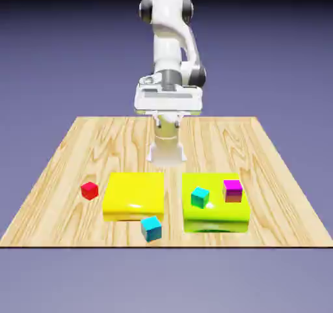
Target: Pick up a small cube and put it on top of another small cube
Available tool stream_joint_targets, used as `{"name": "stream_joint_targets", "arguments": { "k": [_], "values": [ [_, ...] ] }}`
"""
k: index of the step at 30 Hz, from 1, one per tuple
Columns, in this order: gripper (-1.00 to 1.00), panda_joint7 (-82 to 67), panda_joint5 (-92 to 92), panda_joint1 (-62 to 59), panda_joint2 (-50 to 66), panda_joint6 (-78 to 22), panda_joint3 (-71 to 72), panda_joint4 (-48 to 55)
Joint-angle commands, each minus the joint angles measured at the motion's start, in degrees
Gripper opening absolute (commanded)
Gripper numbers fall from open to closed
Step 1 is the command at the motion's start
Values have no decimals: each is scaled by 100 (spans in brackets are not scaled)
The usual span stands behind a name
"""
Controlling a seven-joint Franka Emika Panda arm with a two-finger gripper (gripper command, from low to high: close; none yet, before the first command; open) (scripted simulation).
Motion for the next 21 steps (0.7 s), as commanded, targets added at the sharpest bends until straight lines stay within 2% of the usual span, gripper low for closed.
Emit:
{"name": "stream_joint_targets", "arguments": {
  "k": [1, 21],
  "values": [
    [0, -234, -9, -208, 100, -33, 82, 17],
    [0, -4908, -191, -4361, 2100, -691, 1723, 346]
  ]
}}
